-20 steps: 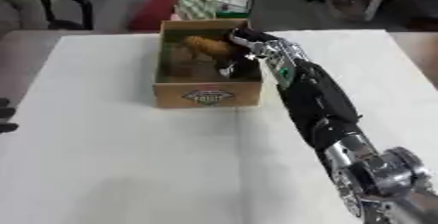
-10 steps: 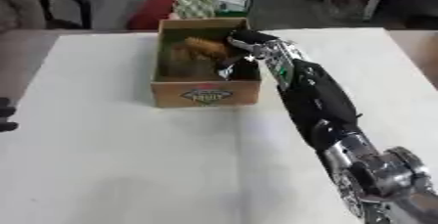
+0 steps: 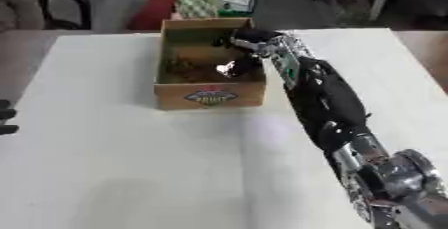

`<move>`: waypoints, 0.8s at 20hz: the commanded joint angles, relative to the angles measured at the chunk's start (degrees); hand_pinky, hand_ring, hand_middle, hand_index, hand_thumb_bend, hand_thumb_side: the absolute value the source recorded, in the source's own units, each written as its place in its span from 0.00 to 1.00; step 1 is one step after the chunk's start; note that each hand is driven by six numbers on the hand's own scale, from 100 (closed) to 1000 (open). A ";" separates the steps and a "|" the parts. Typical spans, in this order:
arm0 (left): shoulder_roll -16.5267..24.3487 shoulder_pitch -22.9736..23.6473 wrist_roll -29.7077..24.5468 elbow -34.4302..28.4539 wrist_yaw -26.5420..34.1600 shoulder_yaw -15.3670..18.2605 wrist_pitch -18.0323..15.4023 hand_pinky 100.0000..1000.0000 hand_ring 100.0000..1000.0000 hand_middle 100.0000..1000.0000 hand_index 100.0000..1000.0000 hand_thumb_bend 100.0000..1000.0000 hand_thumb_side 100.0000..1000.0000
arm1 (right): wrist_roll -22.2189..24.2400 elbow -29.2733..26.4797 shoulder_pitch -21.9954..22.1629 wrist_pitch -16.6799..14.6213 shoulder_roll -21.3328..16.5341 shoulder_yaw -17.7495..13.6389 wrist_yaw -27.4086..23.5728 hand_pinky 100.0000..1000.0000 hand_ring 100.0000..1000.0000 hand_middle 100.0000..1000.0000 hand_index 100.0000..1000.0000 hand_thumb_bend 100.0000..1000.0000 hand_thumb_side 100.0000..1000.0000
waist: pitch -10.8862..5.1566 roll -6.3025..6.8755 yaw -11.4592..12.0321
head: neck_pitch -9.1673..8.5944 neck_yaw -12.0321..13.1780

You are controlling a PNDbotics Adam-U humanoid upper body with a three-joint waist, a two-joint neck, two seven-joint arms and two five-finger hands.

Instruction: Pick up objects on the table and place them in the box.

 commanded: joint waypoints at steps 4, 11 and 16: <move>0.53 -0.26 0.12 -0.89 -0.13 0.43 -0.06 0.65 0.70 0.64 0.78 0.00 0.81 | 0.19 -4.51 -1.16 -1.42 -3.36 0.04 -1.68 0.82 0.88 0.89 0.95 0.09 0.66 | -0.75 -0.01 -0.34 | 0.20 0.43; 0.63 -0.27 0.52 -0.79 -0.25 0.72 -0.17 0.65 0.70 0.64 0.78 0.00 0.81 | -2.39 -11.70 1.47 -3.09 -7.63 0.10 -13.30 0.78 0.82 0.84 0.93 0.00 0.44 | -0.28 -0.18 -1.52 | -0.07 1.17; 0.70 -0.29 0.96 -0.76 -0.32 1.05 -0.18 0.65 0.70 0.64 0.78 0.00 0.81 | -5.22 -20.13 6.65 -2.11 -11.61 -0.23 -25.86 0.72 0.75 0.78 0.91 0.00 0.27 | 0.09 -0.07 -2.30 | -0.46 1.68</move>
